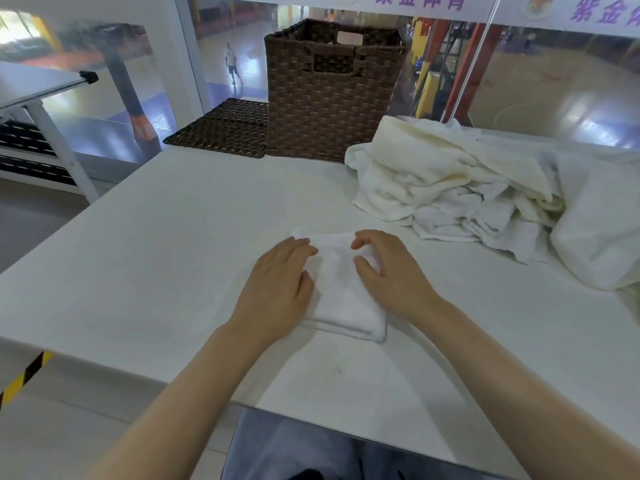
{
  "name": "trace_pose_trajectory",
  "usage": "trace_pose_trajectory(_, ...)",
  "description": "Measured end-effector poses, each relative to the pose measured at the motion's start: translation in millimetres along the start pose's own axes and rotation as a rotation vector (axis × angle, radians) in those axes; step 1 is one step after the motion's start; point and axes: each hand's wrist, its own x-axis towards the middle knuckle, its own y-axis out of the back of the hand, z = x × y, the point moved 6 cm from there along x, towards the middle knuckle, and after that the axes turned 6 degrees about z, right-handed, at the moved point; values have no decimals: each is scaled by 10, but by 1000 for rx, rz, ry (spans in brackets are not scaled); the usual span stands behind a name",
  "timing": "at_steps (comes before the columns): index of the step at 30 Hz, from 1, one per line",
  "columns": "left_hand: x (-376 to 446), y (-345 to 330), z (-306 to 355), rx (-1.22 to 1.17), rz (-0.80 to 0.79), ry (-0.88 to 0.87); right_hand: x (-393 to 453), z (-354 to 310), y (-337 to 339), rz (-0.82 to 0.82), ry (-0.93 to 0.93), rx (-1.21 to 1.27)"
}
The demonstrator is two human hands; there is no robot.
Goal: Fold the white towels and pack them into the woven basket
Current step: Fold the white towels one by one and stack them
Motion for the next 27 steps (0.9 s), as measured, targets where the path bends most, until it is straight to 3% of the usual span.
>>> trace_pose_trajectory(4,147,-283,102,124,-156,-29,-298,176,-64,-1,-9,-86)
trace_pose_trajectory(8,145,-395,-45,175,-200,20,-396,270,-215,-141,-94,-110)
trace_pose_trajectory(13,181,-343,-355,204,-220,53,-155,156,-474,-227,-5,-274)
trace_pose_trajectory(18,408,-145,-1010,213,-187,99,352,-102,-988,-280,62,-390)
trace_pose_trajectory(27,763,409,-2334,215,-181,160,1199,-822,-2013,-352,92,-350)
